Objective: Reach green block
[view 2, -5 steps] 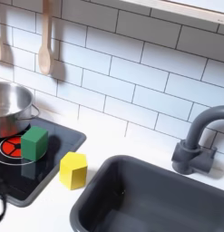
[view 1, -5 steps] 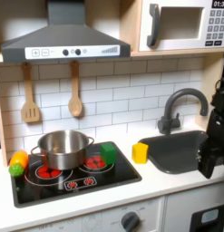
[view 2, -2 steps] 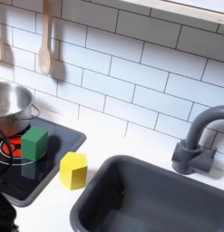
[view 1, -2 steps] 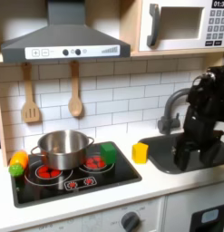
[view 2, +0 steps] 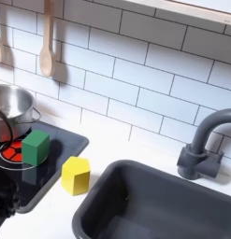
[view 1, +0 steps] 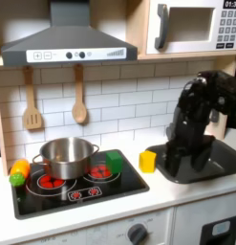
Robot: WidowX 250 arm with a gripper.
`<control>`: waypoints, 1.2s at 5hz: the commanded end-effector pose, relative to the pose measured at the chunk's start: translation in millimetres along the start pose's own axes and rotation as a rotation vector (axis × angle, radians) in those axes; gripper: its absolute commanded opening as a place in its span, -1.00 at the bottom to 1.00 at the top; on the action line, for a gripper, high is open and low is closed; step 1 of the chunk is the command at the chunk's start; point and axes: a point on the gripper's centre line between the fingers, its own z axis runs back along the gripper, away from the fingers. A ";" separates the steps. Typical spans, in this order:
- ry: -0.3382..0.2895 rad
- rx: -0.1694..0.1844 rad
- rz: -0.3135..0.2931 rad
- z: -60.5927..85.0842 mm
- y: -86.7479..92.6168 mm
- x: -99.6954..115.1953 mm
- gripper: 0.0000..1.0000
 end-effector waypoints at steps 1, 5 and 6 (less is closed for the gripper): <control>-0.020 0.018 0.025 -10.2 11.3 28.8 1.00; -0.064 0.031 0.094 -19.0 28.0 84.7 1.00; -0.076 0.043 0.100 -21.3 37.3 97.2 1.00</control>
